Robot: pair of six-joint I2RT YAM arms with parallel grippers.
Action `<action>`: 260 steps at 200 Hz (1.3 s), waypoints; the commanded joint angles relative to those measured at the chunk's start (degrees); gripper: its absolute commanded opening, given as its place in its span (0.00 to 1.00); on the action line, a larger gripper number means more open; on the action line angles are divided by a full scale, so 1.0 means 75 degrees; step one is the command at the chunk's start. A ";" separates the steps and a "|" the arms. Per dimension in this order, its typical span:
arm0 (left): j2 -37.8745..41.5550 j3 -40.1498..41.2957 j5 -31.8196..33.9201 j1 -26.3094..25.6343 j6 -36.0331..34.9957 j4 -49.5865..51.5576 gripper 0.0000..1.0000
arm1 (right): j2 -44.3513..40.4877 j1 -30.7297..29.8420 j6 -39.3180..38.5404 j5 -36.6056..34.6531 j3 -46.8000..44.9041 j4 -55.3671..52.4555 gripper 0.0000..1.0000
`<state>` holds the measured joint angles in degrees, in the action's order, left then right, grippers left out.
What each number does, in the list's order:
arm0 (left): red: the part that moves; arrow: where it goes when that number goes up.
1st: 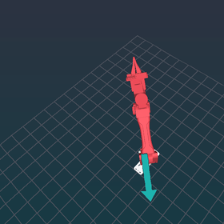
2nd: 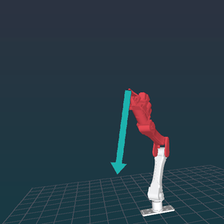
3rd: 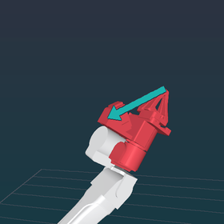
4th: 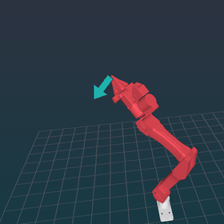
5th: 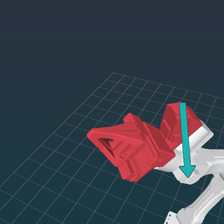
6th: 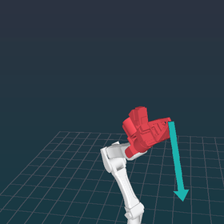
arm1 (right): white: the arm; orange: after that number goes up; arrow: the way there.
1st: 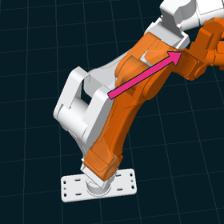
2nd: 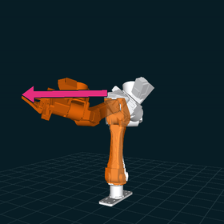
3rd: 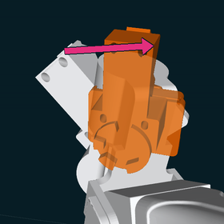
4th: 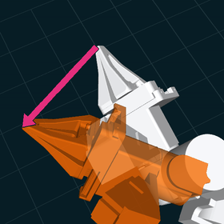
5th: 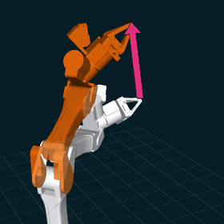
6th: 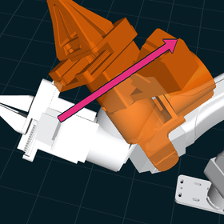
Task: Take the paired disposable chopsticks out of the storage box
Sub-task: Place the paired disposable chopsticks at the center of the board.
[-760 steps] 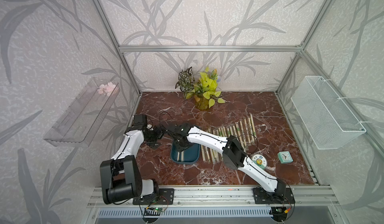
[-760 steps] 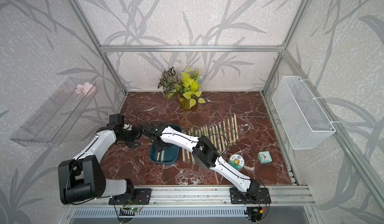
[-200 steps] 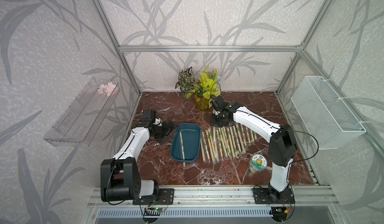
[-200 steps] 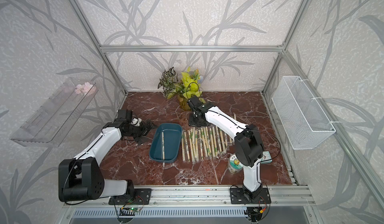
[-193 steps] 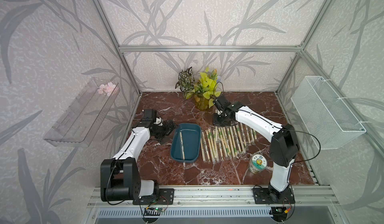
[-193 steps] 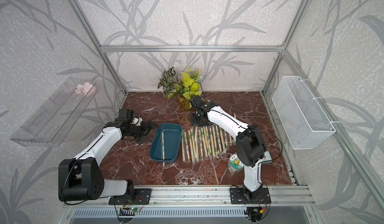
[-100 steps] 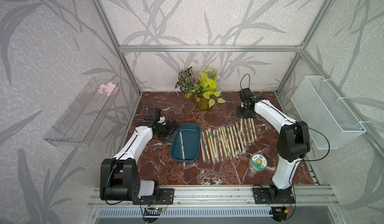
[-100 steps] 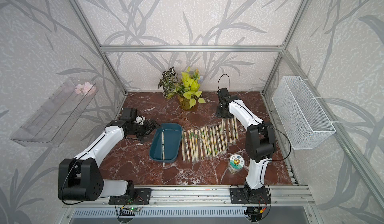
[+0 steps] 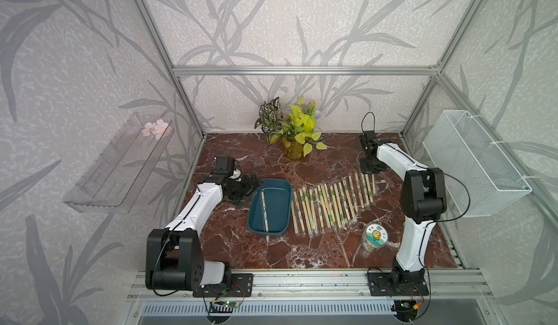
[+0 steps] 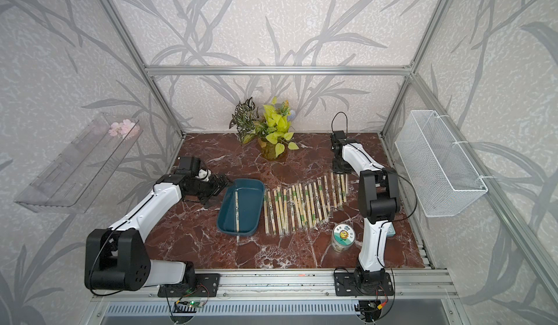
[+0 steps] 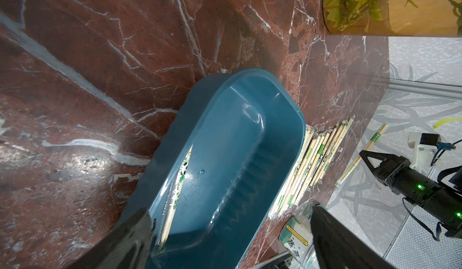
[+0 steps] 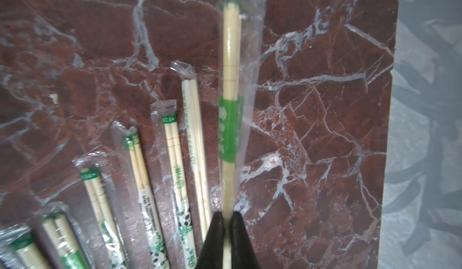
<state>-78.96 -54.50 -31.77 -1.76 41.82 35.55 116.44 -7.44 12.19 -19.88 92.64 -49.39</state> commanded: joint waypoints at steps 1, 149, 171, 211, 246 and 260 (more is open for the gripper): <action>-0.0079 -0.0312 0.0092 -0.0035 0.0002 0.0039 1.00 | 0.0230 0.0055 -0.0344 -0.0425 0.0252 -0.0183 0.00; -0.0202 -0.0397 0.0163 -0.0035 -0.0079 0.0112 1.00 | 0.1004 0.0098 -0.0389 -0.0625 0.0306 -0.0199 0.08; -0.0196 -0.0393 0.0170 -0.0035 -0.0069 0.0121 1.00 | 0.1022 0.0112 -0.0377 -0.0631 0.0298 -0.0186 0.14; -0.0216 -0.0397 0.0172 -0.0035 -0.0048 0.0110 1.00 | 0.0861 0.0115 -0.0248 -0.0486 0.0322 -0.0197 0.21; -0.0178 -0.0380 0.0205 -0.0035 -0.0089 0.0163 1.00 | 0.0450 0.0111 0.0207 -0.0050 0.0399 -0.0317 0.21; -0.0149 -0.0340 0.0244 -0.0028 -0.0114 0.0199 1.00 | 0.0166 0.0059 0.0486 0.0261 0.0364 -0.0311 0.21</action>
<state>-80.14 -55.94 -31.22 -1.76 41.76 35.62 122.74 -6.79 11.70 -21.41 94.32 -49.95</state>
